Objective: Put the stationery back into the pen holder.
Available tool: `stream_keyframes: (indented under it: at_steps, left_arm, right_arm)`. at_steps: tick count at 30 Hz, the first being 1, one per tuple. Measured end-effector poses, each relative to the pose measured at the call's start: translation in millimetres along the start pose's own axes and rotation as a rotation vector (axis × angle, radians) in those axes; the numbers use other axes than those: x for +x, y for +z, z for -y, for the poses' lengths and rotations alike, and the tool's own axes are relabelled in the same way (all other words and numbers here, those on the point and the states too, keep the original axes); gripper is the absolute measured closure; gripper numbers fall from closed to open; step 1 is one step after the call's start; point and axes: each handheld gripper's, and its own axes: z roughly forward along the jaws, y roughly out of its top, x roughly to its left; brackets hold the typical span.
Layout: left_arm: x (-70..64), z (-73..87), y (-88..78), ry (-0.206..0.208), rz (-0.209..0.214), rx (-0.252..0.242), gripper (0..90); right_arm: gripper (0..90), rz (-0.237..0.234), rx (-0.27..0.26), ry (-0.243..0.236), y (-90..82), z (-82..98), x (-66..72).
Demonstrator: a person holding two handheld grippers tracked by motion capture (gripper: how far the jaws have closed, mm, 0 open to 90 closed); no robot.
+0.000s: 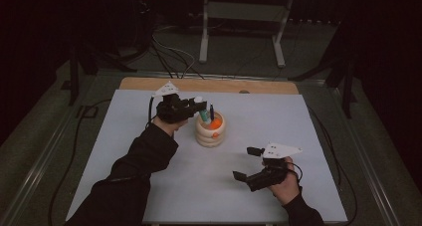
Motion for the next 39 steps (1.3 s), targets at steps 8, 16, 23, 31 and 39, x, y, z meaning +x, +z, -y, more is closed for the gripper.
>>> stream_keyframes:
  at_steps: [8, 16, 23, 31, 39]
  left_arm:
    - [2.9, 5.1, 7.1, 0.007, -0.021, 0.012, 65.9]
    - [4.0, 5.6, 13.1, 0.037, -0.051, 0.027, 65.9]
    - [6.2, 7.7, 17.2, 0.042, -0.072, 0.042, 65.9]
    - [3.1, 10.2, 21.2, 0.077, -0.104, 0.060, 65.8]
    - [-0.8, 13.7, 26.4, 0.121, -0.143, 0.078, 65.8]
  right_arm:
    - [0.0, -0.001, 0.000, 0.002, -0.2, 0.6, -0.4]
    - [0.0, -0.003, 0.002, 0.004, 0.2, 0.8, -0.4]
    - [0.0, -0.006, 0.002, 0.006, 0.2, 0.9, -0.8]
    - [0.0, -0.009, -0.001, 0.007, 0.1, 1.1, -1.2]
    - [0.0, -0.012, 0.003, 0.007, 1.3, 1.2, -0.8]
